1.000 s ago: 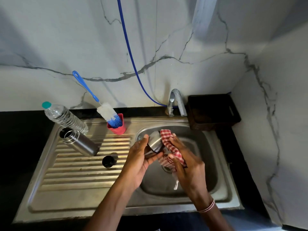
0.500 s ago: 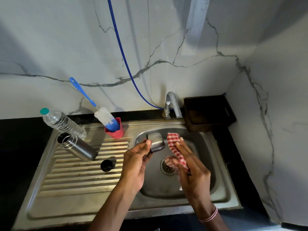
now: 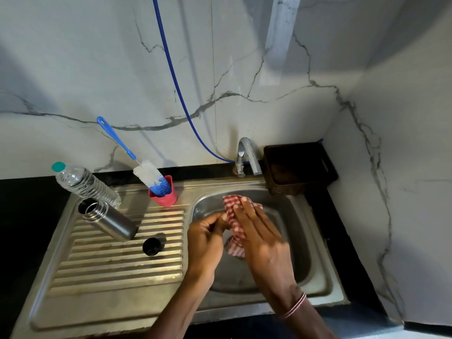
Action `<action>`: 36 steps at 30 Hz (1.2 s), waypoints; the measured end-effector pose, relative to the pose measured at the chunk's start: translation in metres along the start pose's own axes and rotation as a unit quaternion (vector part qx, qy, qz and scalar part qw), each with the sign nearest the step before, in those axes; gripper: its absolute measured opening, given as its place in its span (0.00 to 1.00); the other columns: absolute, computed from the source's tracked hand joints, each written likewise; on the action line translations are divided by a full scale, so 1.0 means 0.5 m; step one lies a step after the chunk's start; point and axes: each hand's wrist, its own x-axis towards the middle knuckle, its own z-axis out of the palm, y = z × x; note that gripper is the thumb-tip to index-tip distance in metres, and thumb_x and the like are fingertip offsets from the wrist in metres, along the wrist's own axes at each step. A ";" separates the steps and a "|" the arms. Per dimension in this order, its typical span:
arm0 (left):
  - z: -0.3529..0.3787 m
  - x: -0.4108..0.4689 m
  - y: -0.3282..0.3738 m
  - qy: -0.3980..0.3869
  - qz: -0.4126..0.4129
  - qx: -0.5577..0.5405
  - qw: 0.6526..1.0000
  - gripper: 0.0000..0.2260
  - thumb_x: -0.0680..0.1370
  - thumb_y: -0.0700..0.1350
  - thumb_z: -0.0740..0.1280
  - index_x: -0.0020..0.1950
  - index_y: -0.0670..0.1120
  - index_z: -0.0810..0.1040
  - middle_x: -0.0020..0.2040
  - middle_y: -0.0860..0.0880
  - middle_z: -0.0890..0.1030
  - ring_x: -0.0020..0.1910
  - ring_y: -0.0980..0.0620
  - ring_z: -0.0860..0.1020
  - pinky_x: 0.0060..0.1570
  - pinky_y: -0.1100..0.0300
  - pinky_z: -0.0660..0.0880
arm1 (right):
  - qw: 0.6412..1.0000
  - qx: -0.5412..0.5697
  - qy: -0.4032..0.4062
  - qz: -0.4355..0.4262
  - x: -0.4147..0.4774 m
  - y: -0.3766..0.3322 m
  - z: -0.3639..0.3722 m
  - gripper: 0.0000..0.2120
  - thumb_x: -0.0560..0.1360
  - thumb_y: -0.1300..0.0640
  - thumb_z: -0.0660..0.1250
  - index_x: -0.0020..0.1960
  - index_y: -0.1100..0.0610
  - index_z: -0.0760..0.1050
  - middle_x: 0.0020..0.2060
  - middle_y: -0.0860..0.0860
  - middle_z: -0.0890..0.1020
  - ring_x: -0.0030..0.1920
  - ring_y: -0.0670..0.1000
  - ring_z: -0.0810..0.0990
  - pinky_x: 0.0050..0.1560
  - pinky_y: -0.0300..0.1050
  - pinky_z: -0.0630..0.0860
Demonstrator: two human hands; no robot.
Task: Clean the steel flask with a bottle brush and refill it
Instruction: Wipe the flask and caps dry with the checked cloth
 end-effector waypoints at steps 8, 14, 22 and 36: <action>-0.009 0.008 0.009 0.089 -0.008 0.008 0.996 0.12 0.79 0.38 0.72 0.41 0.55 0.87 0.41 0.54 0.88 0.45 0.51 0.86 0.47 0.56 0.80 | 0.936 0.298 -0.072 0.173 0.065 0.014 -0.029 0.10 0.83 0.47 0.64 0.61 0.45 0.81 0.44 0.40 0.85 0.45 0.39 0.84 0.44 0.37 0.79; -0.008 0.008 0.002 0.088 -0.007 0.030 0.996 0.15 0.79 0.35 0.70 0.43 0.55 0.88 0.43 0.54 0.88 0.46 0.52 0.86 0.55 0.45 0.82 | 0.997 -0.040 -0.022 -0.063 -0.036 -0.004 0.018 0.29 0.79 0.56 0.71 0.78 0.55 0.68 0.76 0.53 0.70 0.75 0.56 0.70 0.51 0.53 0.85; -0.013 -0.009 -0.009 0.069 0.038 0.084 0.993 0.09 0.77 0.38 0.74 0.51 0.51 0.88 0.44 0.56 0.88 0.44 0.54 0.86 0.49 0.45 0.84 | 0.907 0.275 -0.192 0.254 0.127 0.045 -0.049 0.15 0.81 0.41 0.63 0.54 0.49 0.83 0.41 0.46 0.86 0.42 0.44 0.84 0.49 0.47 0.81; -0.011 -0.008 -0.022 0.044 -0.075 -0.061 0.994 0.09 0.77 0.35 0.72 0.47 0.47 0.88 0.46 0.46 0.88 0.48 0.46 0.86 0.55 0.48 0.81 | 0.798 0.394 -0.277 0.364 0.140 0.077 -0.046 0.18 0.81 0.43 0.64 0.59 0.55 0.83 0.49 0.53 0.87 0.48 0.52 0.85 0.57 0.51 0.81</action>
